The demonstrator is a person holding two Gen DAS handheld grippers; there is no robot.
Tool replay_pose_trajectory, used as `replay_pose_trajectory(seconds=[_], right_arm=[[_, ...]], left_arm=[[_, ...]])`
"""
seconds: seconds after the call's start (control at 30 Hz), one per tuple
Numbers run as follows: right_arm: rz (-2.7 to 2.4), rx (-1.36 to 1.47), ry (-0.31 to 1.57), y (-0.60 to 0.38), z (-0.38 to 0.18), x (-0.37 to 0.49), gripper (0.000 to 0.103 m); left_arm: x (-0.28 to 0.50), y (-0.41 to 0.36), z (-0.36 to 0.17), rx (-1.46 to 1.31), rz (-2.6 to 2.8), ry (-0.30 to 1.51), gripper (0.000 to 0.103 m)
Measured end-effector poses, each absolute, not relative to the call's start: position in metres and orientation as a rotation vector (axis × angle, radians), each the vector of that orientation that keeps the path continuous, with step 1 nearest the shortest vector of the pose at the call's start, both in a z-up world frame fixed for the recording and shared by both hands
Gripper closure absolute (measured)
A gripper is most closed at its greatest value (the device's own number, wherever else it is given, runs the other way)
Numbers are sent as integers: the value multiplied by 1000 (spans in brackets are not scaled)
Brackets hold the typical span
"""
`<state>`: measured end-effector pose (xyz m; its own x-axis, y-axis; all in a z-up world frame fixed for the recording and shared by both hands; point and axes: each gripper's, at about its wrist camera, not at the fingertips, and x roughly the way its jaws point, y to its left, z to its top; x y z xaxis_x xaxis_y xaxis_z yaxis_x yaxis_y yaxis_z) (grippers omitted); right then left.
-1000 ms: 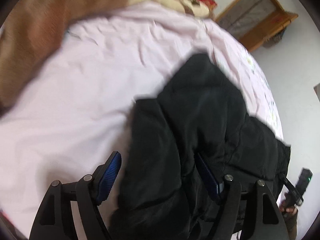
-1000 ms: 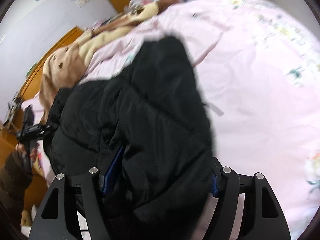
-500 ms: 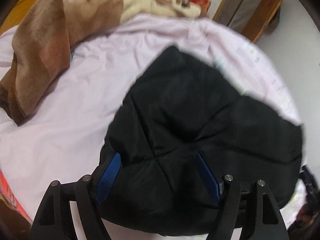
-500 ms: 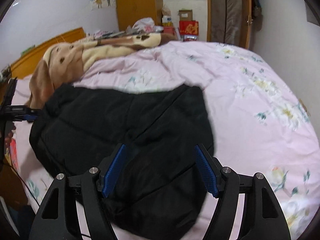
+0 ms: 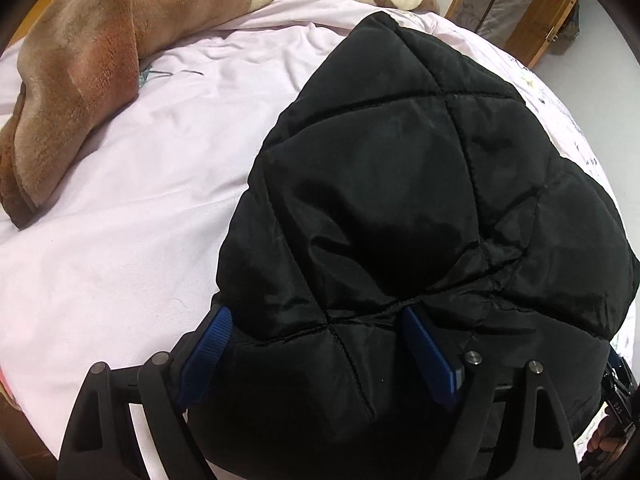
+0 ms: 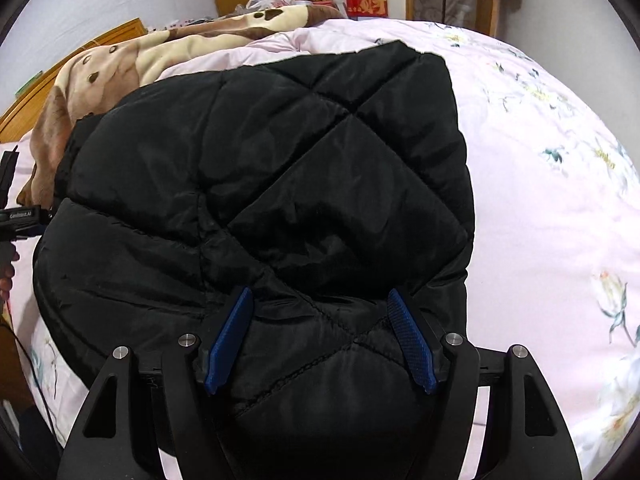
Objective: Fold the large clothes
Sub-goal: 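Lower the folded jacket onto the bed with both grippers, then open both grippers and pull them back from the folded jacket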
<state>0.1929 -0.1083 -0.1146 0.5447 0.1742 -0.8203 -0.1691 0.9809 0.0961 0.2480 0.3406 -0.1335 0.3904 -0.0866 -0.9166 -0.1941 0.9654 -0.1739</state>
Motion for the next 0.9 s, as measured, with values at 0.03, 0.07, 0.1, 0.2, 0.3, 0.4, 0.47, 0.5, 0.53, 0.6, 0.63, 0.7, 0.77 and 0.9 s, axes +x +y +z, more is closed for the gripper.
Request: replay_pose_trajectory(seconds=[0.03,0.07,0.1,0.2,0.3,0.4,0.47,0.5,0.53,0.6,0.63,0.7,0.77,0.9], right_arm=[[201,8,980,-109,-114,194,33],[200,7,987,-109,-113,194,33],[198,4,994,-110,-110,194,33],[186,-8,958,-110,-87,181,33],[171,8,912,-111,-63,162,33],[173,11,893,-107,-42,141,33],[159,-4,863,-102,-28,124,33],[144,-11,854,-99,-21,116,33],[133,-12,849,-98,-17,111,33],[122,2,856,-95,-9,100,33],[117,9,851,-94,-6,95,33],[94,-9,849,-87,0,86,33],[80,-13,847,-85,3,71,32],[37,-10,847,-80,7,54,33]], left_arm=[[248,340,-132,-263,78,1173,15],[248,340,-129,-264,87,1173,15],[245,340,-123,-267,103,1163,16],[230,339,-105,-303,103,1120,18],[208,329,-84,-295,102,1082,18],[185,309,-64,-239,92,1070,17],[166,293,-49,-215,71,1035,17],[158,286,-44,-214,66,1024,17],[150,278,-39,-216,55,1015,17],[139,265,-34,-214,54,1015,17],[132,258,-31,-216,51,1009,17],[121,250,-26,-219,48,994,17],[109,239,-22,-204,40,981,13],[82,211,-12,-69,84,935,8]])
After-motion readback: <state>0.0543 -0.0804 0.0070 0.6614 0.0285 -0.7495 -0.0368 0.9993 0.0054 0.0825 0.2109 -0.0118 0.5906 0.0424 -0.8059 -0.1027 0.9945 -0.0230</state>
